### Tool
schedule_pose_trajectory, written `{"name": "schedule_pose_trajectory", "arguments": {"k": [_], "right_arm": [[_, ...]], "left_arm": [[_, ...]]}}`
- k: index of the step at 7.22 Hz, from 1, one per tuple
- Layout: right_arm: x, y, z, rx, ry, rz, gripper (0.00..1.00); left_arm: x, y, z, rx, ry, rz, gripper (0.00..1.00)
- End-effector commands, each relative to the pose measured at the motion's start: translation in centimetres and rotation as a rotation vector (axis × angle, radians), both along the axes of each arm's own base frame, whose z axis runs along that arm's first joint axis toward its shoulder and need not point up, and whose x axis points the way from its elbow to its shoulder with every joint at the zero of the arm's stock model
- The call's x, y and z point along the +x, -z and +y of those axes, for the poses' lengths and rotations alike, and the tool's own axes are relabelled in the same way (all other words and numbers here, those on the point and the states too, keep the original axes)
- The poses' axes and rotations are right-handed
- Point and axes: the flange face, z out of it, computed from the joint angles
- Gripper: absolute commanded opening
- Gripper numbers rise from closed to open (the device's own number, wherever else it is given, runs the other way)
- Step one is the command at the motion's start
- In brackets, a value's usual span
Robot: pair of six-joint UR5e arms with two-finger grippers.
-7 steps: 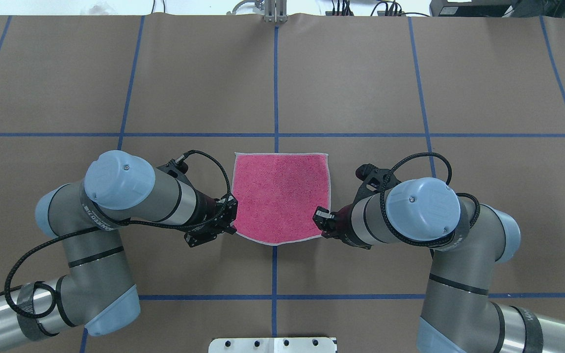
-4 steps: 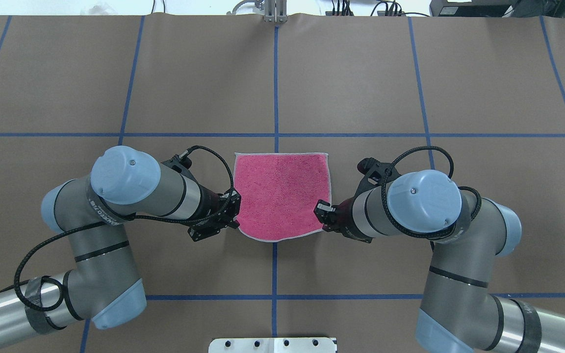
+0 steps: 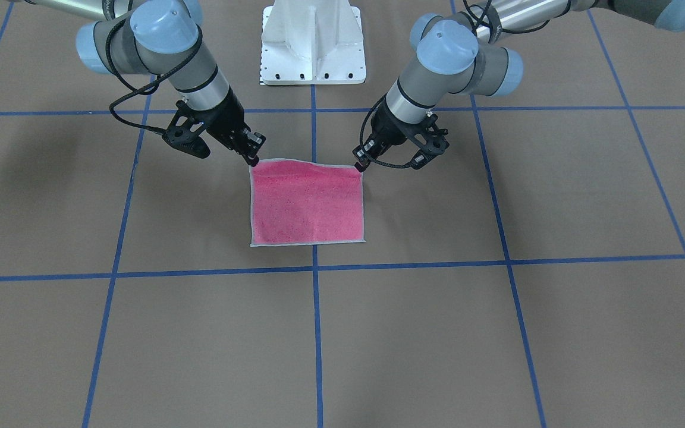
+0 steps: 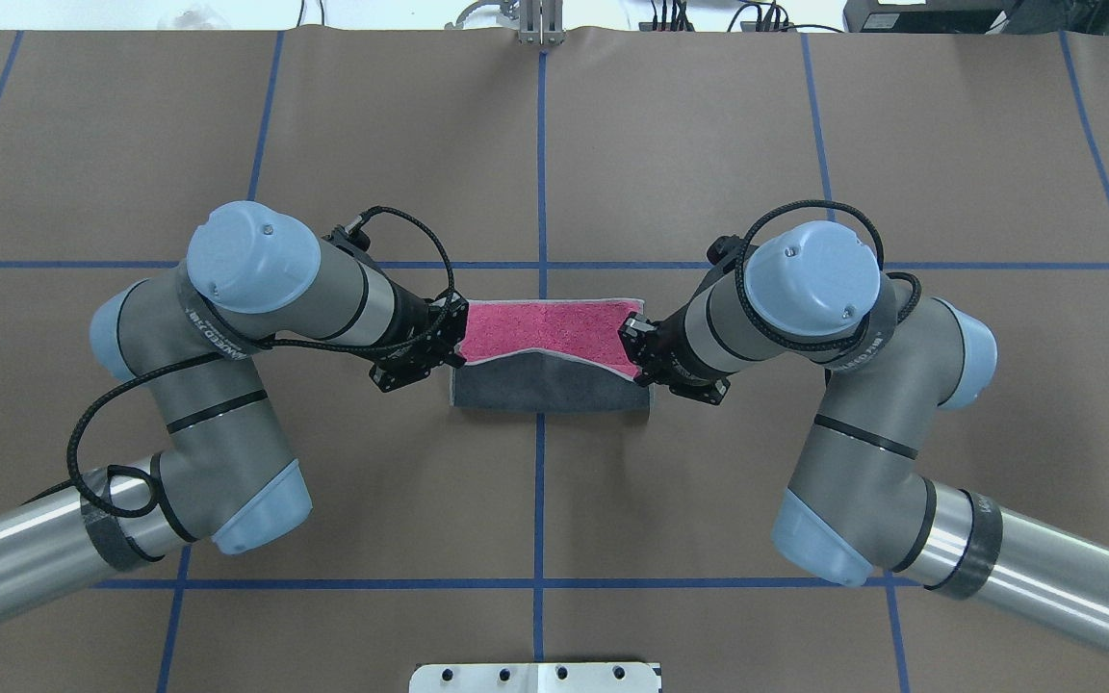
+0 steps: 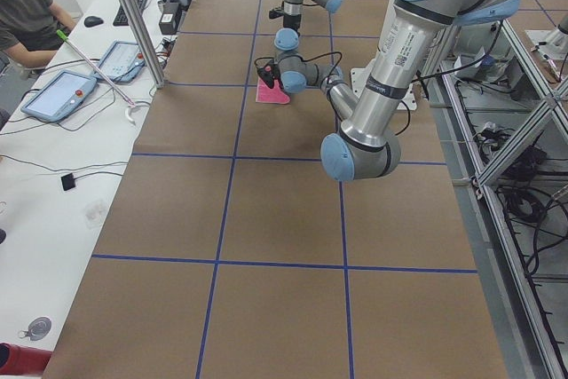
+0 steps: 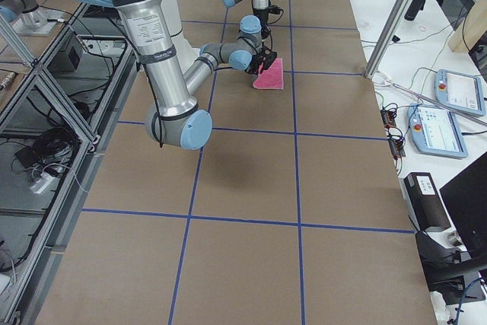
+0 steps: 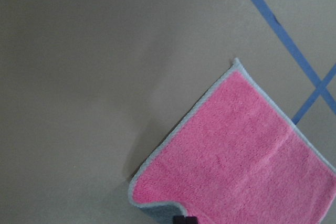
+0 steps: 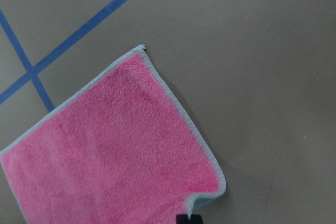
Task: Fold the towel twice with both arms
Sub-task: 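Lift both near corners and carry them over toward the far edge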
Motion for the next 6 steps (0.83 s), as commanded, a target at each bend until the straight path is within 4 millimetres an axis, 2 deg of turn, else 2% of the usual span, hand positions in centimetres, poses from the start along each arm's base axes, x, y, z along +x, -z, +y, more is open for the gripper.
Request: {"name": "schedule_pose_trajectory", "arguments": {"k": [1,2,3,5,6], "right_arm": [[-0.9,-0.5,-3.0,-0.028,-0.013,-0.005,0.01],[-1.0,-1.8,-4.2,-0.029,-0.027,-0.004,0.01],[-0.9,-2.6,-5.2,-0.029,-0.038,-0.006,0.01],[-2.5,-1.9,-7.2,-0.033,-0.048,0.002,0.02],[-2.4,-1.7,-7.6,-0.033,-0.054,0.002,0.02]], "left_arm": [[0.9,-0.2,-2.5,-0.006,0.021,-0.017,0.00],[1.2,0.1,-3.6,-0.005,0.030,-0.021,0.00],[1.6,-0.9,-4.0,-0.011,0.029,-0.040,0.00],[1.8,-1.4,-4.3,0.003,0.020,-0.053,0.00],[1.7,-1.4,-4.5,0.003,0.023,-0.053,0.00]]}}
